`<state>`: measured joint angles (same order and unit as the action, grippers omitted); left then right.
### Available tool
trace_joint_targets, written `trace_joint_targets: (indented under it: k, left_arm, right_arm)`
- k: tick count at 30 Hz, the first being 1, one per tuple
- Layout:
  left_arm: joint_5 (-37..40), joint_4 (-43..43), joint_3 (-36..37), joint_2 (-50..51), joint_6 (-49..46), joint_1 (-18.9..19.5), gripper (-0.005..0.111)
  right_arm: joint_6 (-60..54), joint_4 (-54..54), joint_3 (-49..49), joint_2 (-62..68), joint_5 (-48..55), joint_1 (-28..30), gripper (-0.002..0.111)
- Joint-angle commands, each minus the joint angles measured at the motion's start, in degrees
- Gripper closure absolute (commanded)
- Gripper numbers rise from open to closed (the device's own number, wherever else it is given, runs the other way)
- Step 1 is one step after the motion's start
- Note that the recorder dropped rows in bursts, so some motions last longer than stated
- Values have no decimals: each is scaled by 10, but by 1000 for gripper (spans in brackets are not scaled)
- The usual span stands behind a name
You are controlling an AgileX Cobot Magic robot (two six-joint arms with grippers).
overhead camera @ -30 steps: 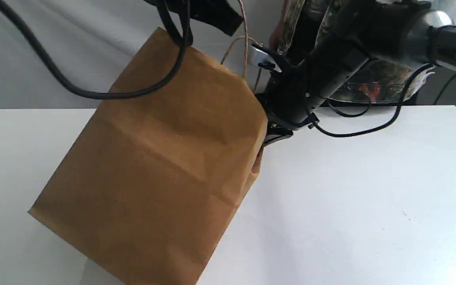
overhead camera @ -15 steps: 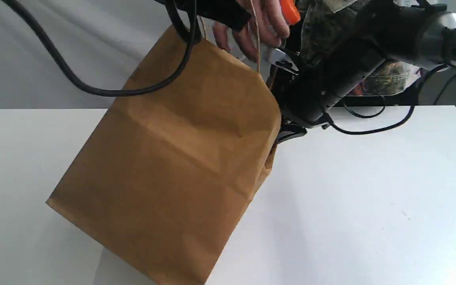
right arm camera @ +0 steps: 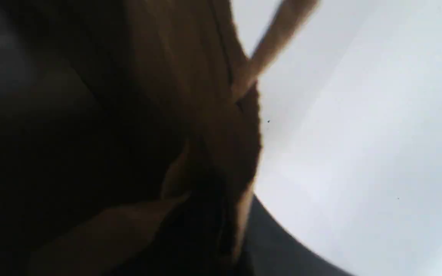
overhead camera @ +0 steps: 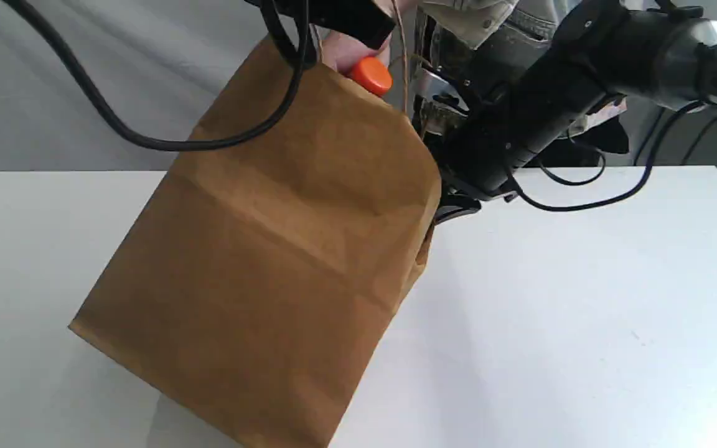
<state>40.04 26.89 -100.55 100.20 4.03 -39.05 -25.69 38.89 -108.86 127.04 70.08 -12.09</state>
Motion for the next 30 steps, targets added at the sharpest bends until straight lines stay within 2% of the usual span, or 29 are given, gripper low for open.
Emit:
trace_joint_targets:
  k: [1, 13, 18, 24, 30]
  left_arm:
    - [-12, 3, -4, -1, 3, 3, 107]
    - [-16, -26, -4, -3, 6, 2, 107]
    - [-18, -27, 15, -26, 50, 2, 107]
    - [-36, -27, 125, -96, 69, 2, 107]
    - [-151, -24, 275, -197, 96, 2, 107]
  right_arm:
    - [-12, -6, 5, -2, -1, 3, 108]
    - [-16, -6, 4, -3, -1, 3, 108]
    - [-23, -8, -5, -14, -6, 3, 108]
    - [-23, -10, -65, -16, -6, 3, 108]
    - [-20, -10, -92, -16, -14, 3, 108]
